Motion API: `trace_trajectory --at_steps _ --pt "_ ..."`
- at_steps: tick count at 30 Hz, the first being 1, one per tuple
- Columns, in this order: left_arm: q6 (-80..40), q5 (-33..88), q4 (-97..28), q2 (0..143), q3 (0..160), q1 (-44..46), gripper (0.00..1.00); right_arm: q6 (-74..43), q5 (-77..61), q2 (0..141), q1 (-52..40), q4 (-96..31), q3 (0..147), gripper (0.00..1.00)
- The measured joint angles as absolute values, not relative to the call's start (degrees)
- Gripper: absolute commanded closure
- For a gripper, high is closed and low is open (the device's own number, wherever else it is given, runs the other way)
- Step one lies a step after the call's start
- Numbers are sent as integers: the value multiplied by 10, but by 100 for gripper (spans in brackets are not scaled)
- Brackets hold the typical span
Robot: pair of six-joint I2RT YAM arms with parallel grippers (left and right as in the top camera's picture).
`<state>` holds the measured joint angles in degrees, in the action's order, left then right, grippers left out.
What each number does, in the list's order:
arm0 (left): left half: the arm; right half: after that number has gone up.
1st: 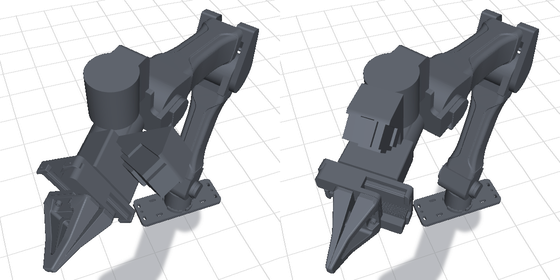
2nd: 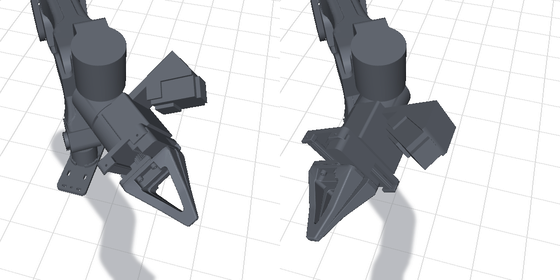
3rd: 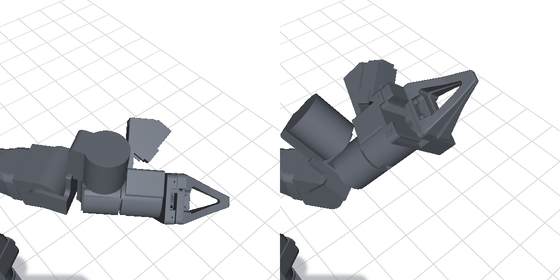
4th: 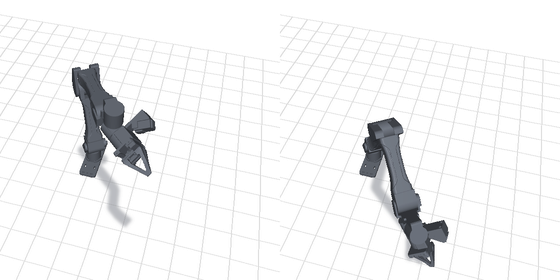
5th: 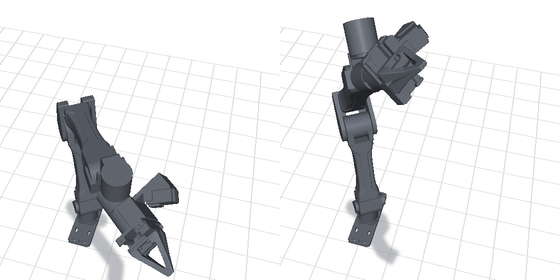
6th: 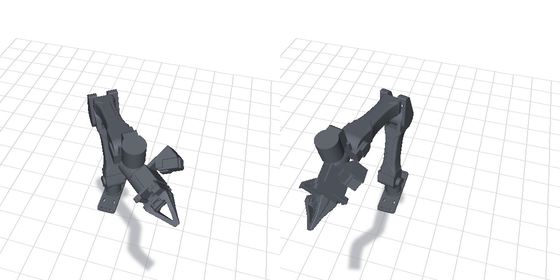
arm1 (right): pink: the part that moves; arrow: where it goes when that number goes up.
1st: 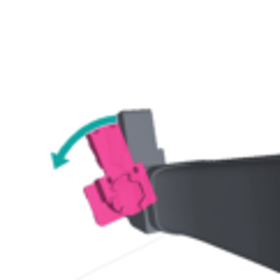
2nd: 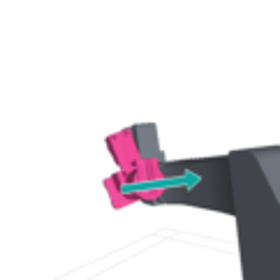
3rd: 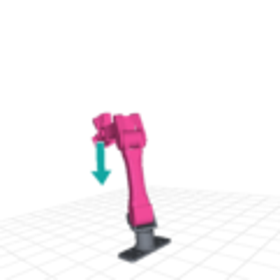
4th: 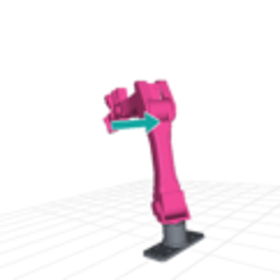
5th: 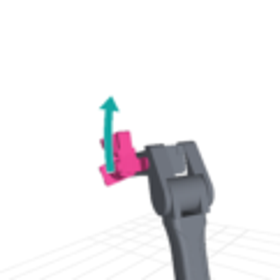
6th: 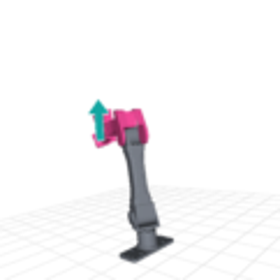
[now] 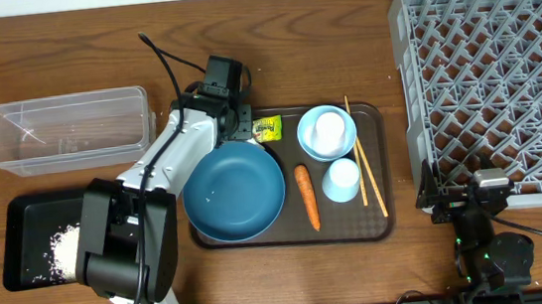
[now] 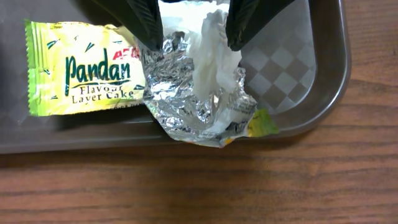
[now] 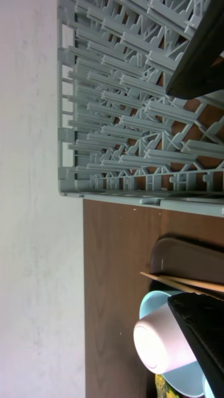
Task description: Sort waste into correct bins and load items into the dishwasher rack
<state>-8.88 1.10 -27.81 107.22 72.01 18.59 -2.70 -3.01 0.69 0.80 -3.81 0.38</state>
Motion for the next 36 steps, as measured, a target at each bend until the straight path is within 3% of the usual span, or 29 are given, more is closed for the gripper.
trace_trajectory --at_steps 11,18,36 --pt "-84 11 -286 1110 719 186 76 -27 -30 7 8 -38 4 1" --pt "-75 11 -287 1105 719 186 94 -27 -30 7 8 -38 4 1" --pt "-90 -30 -286 917 718 180 94 -27 -30 7 8 -38 4 1"
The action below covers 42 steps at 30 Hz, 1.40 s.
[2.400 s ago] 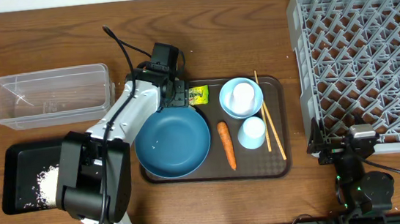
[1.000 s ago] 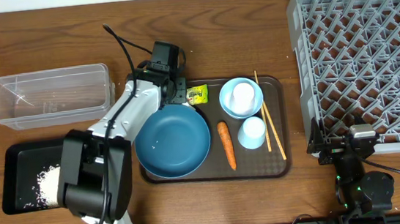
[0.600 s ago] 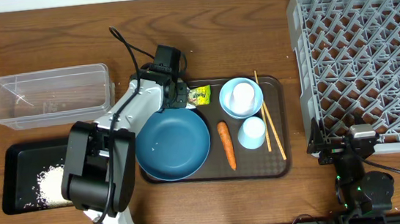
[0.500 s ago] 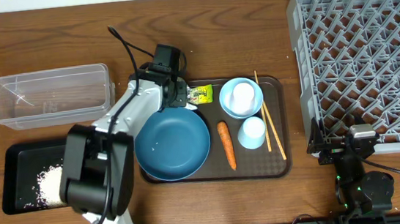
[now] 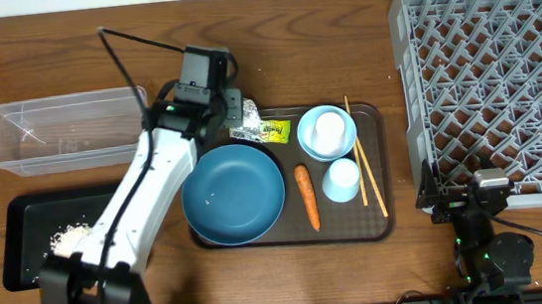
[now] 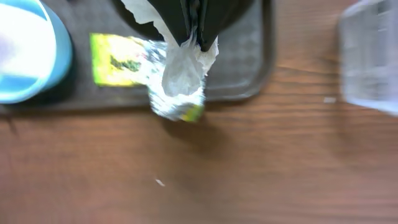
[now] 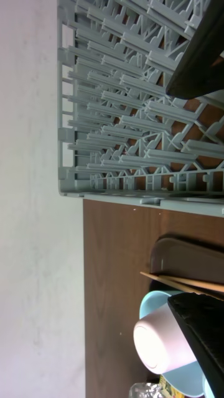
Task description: Sort waste into correct bins and load items into the dishwasher rack
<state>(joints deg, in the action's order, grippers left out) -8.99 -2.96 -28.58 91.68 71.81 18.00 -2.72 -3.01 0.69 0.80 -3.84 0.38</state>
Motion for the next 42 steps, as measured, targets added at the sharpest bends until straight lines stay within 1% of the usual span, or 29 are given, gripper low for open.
trace_trajectory --at_steps 4,10,11,14,16,17,18,19,20,22,26,30,36,42 --pt "-127 -93 -272 896 718 145 94 -27 -30 7 8 -38 4 1" --pt "-152 -133 -240 893 718 38 93 -27 -30 7 8 -38 4 1" --pt "-153 -136 -238 893 718 21 92 -27 -30 7 8 -38 4 1" --pt "-157 -144 -235 893 718 -35 79 -27 -30 7 8 -38 4 1" --pt "-161 -145 -234 894 718 -60 67 -27 -30 7 8 -38 4 1" --pt "-161 -143 -234 895 718 -74 51 -27 -30 7 8 -38 4 1" --pt "-163 -138 -234 896 718 -86 38 -27 -30 7 8 -38 4 1" --pt "-165 -133 -234 897 718 -96 30 -27 -30 7 8 -38 4 1" --pt "-166 -127 -234 898 718 -104 28 -27 -30 7 8 -38 4 1" --pt "-168 -107 -234 899 718 -117 27 -27 -30 7 8 -38 4 1" --pt "-167 -62 -234 899 718 -122 18 -27 -30 7 8 -38 4 1" --pt "-169 2 -236 899 718 -122 17 -27 -30 7 8 -38 4 1" --pt "-184 140 -256 899 718 -112 17 -27 -30 7 8 -38 4 1" --pt "-233 197 -282 899 718 -31 17 -27 -30 7 8 -38 4 1"
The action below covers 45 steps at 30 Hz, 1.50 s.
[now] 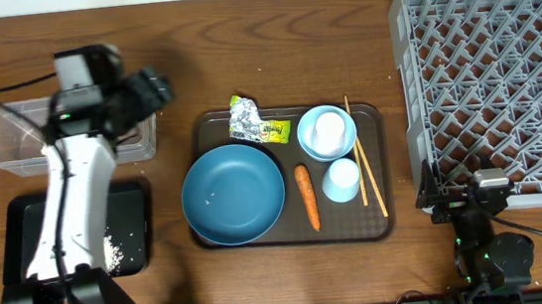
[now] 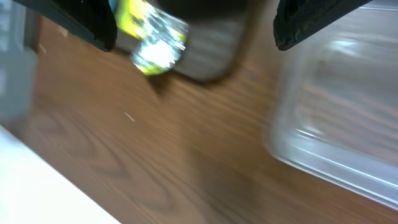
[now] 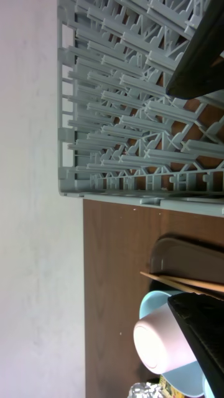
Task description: Sort waste into correct bins and load items into the dishwasher rack
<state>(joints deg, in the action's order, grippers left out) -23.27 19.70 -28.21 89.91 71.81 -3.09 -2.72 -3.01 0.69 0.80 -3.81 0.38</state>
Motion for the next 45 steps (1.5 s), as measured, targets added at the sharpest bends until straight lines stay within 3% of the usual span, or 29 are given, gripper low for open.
trace_trajectory --at_steps 5,12,27,45 --pt "-258 182 -282 899 718 70 17 -27 -30 7 8 -38 4 1" --pt "-272 66 -302 899 718 162 16 -27 -30 7 8 -38 4 1" --pt "-272 9 -281 1015 718 167 16 -27 -30 7 8 -38 4 1" --pt "-272 15 -263 1020 717 167 12 -27 -30 7 8 -38 4 1"
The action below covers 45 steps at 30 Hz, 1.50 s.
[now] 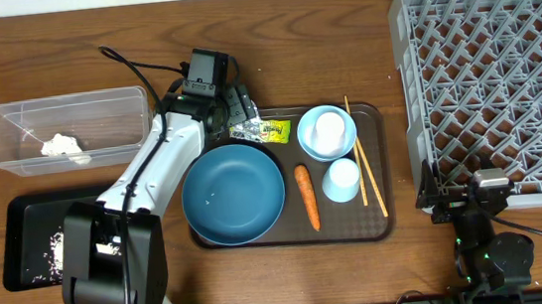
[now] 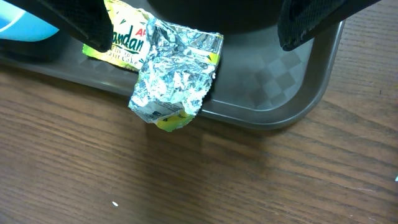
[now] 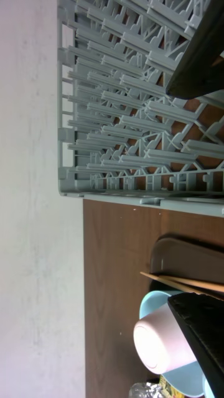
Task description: Sort waste into correct bins and load items into the dishwasher rack
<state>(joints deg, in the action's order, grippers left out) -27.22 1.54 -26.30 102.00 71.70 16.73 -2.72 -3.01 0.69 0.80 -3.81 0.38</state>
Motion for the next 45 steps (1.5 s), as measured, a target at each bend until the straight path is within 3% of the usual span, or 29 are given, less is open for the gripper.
trace_trajectory --at_steps 35,45 --pt "-246 17 -130 1130 717 167 13 -27 -30 7 8 -38 4 1" --pt "-241 26 -126 1131 717 167 34 -27 -30 7 8 -38 4 1"
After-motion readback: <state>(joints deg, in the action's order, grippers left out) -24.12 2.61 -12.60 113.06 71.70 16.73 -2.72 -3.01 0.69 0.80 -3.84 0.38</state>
